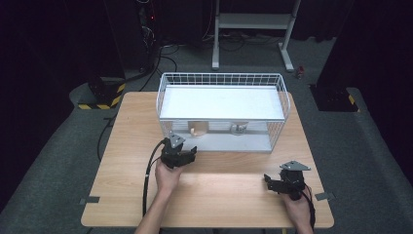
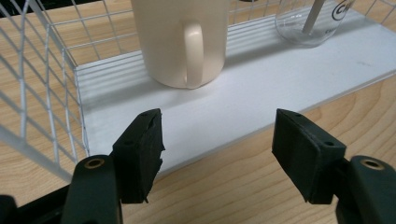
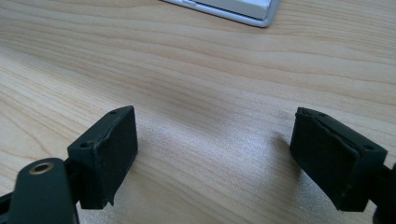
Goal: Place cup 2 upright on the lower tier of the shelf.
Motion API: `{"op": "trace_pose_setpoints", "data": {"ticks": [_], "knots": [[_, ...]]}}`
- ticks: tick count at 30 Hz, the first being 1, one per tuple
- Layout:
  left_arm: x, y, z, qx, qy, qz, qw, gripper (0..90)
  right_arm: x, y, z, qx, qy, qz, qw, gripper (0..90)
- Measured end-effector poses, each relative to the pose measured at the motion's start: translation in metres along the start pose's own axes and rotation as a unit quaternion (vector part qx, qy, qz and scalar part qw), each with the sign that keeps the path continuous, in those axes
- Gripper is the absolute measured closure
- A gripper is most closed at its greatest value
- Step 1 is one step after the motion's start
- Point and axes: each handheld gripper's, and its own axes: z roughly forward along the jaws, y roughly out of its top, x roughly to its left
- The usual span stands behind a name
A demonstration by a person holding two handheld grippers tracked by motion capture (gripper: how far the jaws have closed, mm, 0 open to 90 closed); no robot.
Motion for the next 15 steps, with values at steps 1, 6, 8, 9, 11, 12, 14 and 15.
{"op": "trace_pose_setpoints", "data": {"ticks": [1,6,8,9,11,12,14,15], "knots": [[0.000,0.000,0.000,0.000,0.000,0.000,1.0000,33.8,0.000,0.000,0.000,0.000,0.000,0.000,1.0000,15.0],[0.000,-0.004,-0.006,-0.008,-0.006,-0.013,0.9999,33.6,0.000,0.000,0.000,0.000,0.000,0.000,1.0000,15.0],[0.001,-0.005,-0.008,-0.008,-0.006,-0.010,0.9999,33.5,0.000,0.000,0.000,0.000,0.000,0.000,1.0000,15.0],[0.001,-0.006,-0.009,-0.008,-0.007,-0.012,0.9999,33.5,0.000,0.000,0.000,0.000,0.000,0.000,1.0000,15.0],[0.002,-0.008,-0.012,-0.009,-0.007,-0.016,0.9998,33.4,0.000,0.000,0.000,0.000,0.000,0.000,1.0000,15.0],[0.002,-0.009,-0.013,-0.009,-0.007,-0.018,0.9998,33.4,0.000,0.000,0.000,0.000,0.000,0.000,1.0000,15.0],[0.003,-0.010,-0.015,-0.010,-0.004,-0.018,0.9998,33.3,0.000,0.000,0.000,0.000,0.000,0.000,1.0000,15.0],[0.003,-0.010,-0.015,-0.010,-0.004,-0.018,0.9998,33.2,0.000,0.000,0.000,0.000,0.000,0.000,1.0000,15.0]]}}
